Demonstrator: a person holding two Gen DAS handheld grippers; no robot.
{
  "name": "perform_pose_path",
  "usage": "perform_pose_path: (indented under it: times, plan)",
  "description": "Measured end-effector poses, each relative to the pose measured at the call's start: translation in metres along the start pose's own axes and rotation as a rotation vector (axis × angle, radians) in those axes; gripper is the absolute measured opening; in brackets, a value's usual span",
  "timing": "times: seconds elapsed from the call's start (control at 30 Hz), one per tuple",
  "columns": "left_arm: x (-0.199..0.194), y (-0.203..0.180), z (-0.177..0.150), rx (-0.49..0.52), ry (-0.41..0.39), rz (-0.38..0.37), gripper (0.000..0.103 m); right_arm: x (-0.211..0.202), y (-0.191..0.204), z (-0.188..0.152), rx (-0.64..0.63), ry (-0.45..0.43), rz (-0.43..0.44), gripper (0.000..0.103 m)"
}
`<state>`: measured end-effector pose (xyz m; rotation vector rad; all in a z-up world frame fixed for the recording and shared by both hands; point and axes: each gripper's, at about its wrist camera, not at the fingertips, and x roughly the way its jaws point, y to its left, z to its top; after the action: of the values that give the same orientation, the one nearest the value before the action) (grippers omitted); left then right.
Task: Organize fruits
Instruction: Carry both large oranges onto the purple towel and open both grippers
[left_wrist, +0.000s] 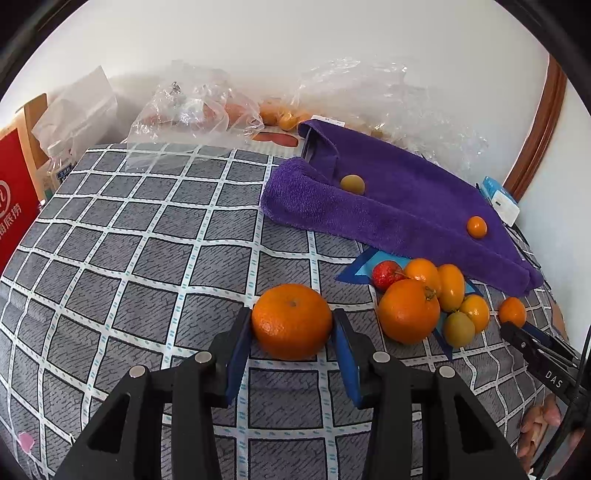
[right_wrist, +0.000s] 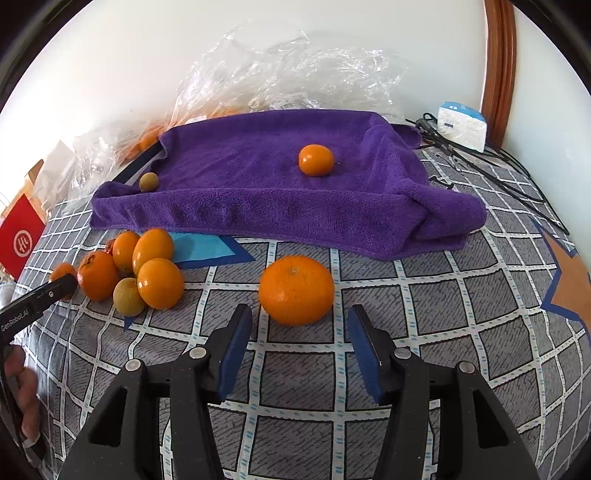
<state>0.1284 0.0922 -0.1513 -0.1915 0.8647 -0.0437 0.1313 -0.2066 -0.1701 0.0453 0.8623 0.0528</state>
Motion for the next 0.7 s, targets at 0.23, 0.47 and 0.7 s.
perform_pose_path:
  times: [0.23,0.47,0.7]
  plan:
    - [-0.001,0.004,-0.001,-0.014,0.000,-0.015,0.040,0.003,-0.003,0.000,0.021,0.000,-0.006,0.057]
    - [-0.003,0.006,-0.002,-0.033,-0.006,-0.033,0.040,0.007,-0.006,0.008,0.036,0.008,0.014,0.061]
    - [-0.004,0.008,-0.003,-0.046,-0.011,-0.042,0.041,0.012,0.002,0.010,0.004,-0.001,-0.050,0.044]
